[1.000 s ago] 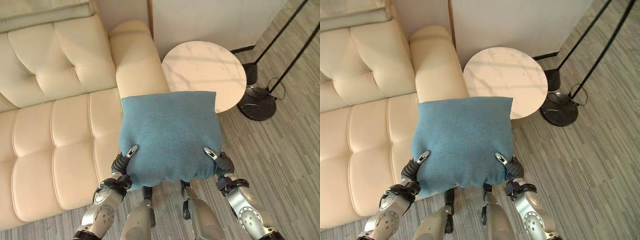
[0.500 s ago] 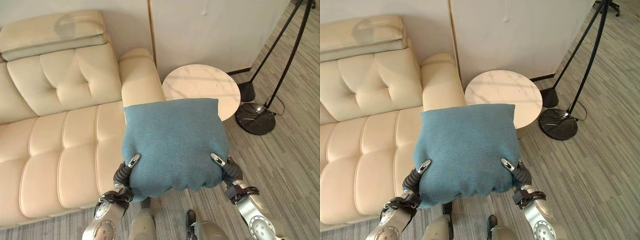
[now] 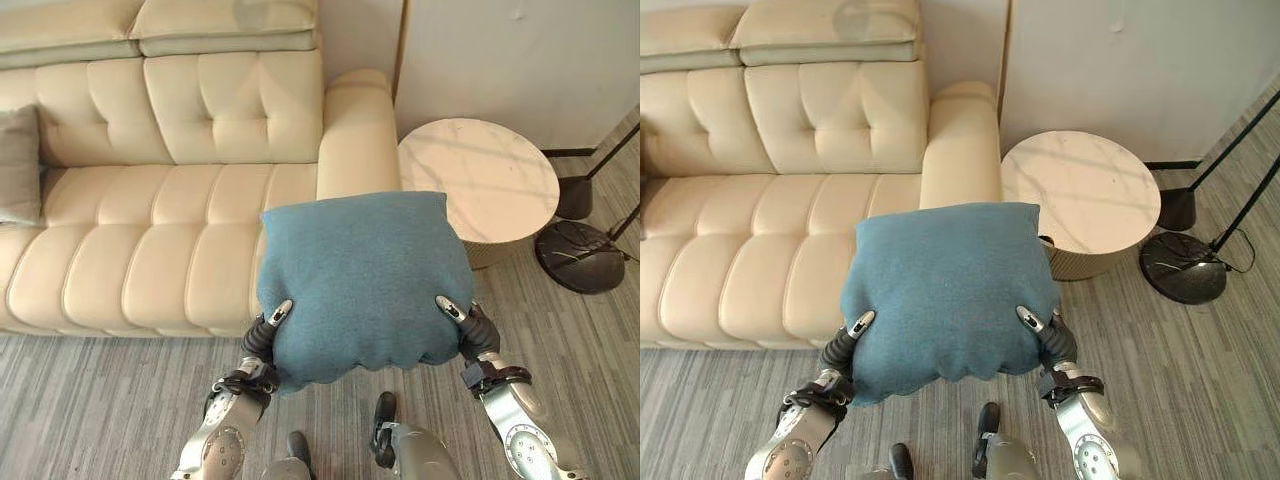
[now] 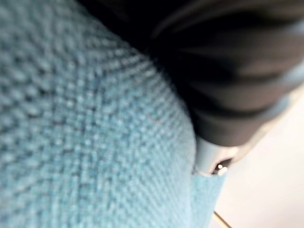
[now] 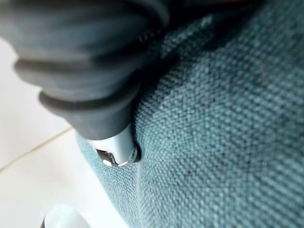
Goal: Pick up all the scattered cushions and arrange them neatly on the sofa.
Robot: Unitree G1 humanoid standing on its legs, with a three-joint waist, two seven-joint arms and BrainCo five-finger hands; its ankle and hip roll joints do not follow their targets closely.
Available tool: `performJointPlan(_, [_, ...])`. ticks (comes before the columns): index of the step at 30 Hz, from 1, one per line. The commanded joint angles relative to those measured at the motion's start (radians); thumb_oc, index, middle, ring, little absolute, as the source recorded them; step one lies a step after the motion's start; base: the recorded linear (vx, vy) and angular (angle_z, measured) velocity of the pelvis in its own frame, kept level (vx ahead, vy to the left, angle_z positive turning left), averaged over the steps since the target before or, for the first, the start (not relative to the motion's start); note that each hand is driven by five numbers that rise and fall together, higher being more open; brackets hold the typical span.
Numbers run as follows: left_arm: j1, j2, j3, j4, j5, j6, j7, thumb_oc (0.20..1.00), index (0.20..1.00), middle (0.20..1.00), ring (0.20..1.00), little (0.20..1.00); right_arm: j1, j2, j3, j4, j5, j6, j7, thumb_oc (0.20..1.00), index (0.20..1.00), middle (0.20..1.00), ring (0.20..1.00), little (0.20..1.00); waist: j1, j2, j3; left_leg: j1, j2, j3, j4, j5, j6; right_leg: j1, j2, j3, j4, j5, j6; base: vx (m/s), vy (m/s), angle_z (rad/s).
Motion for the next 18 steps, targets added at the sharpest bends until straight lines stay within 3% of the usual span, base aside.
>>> performJointPlan(1, [-0.018, -0.036, -0.061, -0.159, 0.042, -0.016, -0.124, 0.200, 0.200, 0.200, 0.200, 0.200, -0.057, 0.081, 0.102, -0.156, -0.004, -0.028, 0.090, 0.200, 0.200, 0.200, 0.200, 0.200, -0.004, -0.041, -0.066, -0.044, 0.005, -0.016, -0.019, 0.016, 0.007, 0.171, 0.012, 0.023, -0.084, -0.153, 0.074, 0.00, 0.091, -0.05])
performJointPlan(9, [-0.014, -0.026, -0.008, -0.171, 0.065, -0.043, -0.106, 0.200, 0.200, 0.200, 0.200, 0.200, -0.079, 0.094, 0.114, -0.143, -0.010, -0.022, 0.096, 0.200, 0.200, 0.200, 0.200, 0.200, 0.040, -0.074, -0.046, -0.086, -0.014, -0.043, 0.024, -0.012, 0.029, 0.157, -0.028, 0.003, -0.059, -0.137, 0.101, -0.02, 0.108, 0.01])
performJointPlan(10, [-0.009, -0.025, 0.013, -0.168, 0.074, -0.053, -0.100, 0.200, 0.200, 0.200, 0.200, 0.200, -0.079, 0.106, 0.106, -0.145, -0.023, -0.023, 0.097, 0.200, 0.200, 0.200, 0.200, 0.200, 0.061, -0.078, -0.051, -0.099, -0.047, -0.091, 0.039, -0.033, 0.052, 0.151, -0.067, -0.012, 0.009, -0.147, 0.112, 0.02, 0.218, 0.22])
performJointPlan(12, [-0.008, -0.026, 0.016, -0.167, 0.081, -0.053, -0.098, 0.200, 0.200, 0.200, 0.200, 0.200, -0.071, 0.111, 0.099, -0.150, -0.030, -0.023, 0.102, 0.200, 0.200, 0.200, 0.200, 0.200, 0.065, -0.077, -0.053, -0.099, -0.062, -0.113, 0.044, -0.041, 0.063, 0.142, -0.087, -0.014, 0.057, -0.152, 0.117, 0.05, 0.206, 0.57])
performJointPlan(14, [-0.013, -0.020, 0.022, -0.161, 0.085, -0.058, -0.087, 0.200, 0.200, 0.200, 0.200, 0.200, -0.062, 0.117, 0.092, -0.157, -0.039, -0.019, 0.107, 0.200, 0.200, 0.200, 0.200, 0.200, 0.065, -0.071, -0.035, -0.097, -0.097, -0.167, 0.062, -0.051, 0.089, 0.101, -0.128, 0.012, 0.194, -0.102, 0.125, 0.06, 0.234, 0.56])
performJointPlan(16, [-0.015, -0.019, 0.022, -0.158, 0.090, -0.061, -0.085, 0.200, 0.200, 0.200, 0.200, 0.200, -0.058, 0.122, 0.089, -0.156, -0.041, -0.021, 0.105, 0.200, 0.200, 0.200, 0.200, 0.200, 0.061, -0.067, -0.030, -0.091, -0.106, -0.188, 0.060, -0.054, 0.096, 0.084, -0.125, 0.040, 0.235, -0.099, 0.126, 0.05, 0.119, 0.78])
performJointPlan(17, [-0.016, -0.017, 0.021, -0.155, 0.100, -0.069, -0.081, 0.200, 0.200, 0.200, 0.200, 0.200, -0.052, 0.128, 0.085, -0.154, -0.037, -0.030, 0.102, 0.200, 0.200, 0.200, 0.200, 0.200, 0.050, -0.059, -0.023, -0.082, -0.113, -0.210, 0.054, -0.054, 0.104, 0.050, -0.094, 0.094, 0.271, -0.104, 0.116, 0.09, 0.140, 1.11])
performJointPlan(18, [-0.017, -0.019, 0.028, -0.160, 0.102, -0.074, -0.082, 0.200, 0.200, 0.200, 0.200, 0.200, -0.053, 0.127, 0.076, -0.155, -0.033, -0.035, 0.100, 0.200, 0.200, 0.200, 0.200, 0.200, 0.029, -0.047, -0.013, -0.070, -0.122, -0.250, 0.044, -0.052, 0.105, -0.010, -0.012, 0.188, 0.241, -0.137, 0.096, 0.13, 0.170, 0.89])
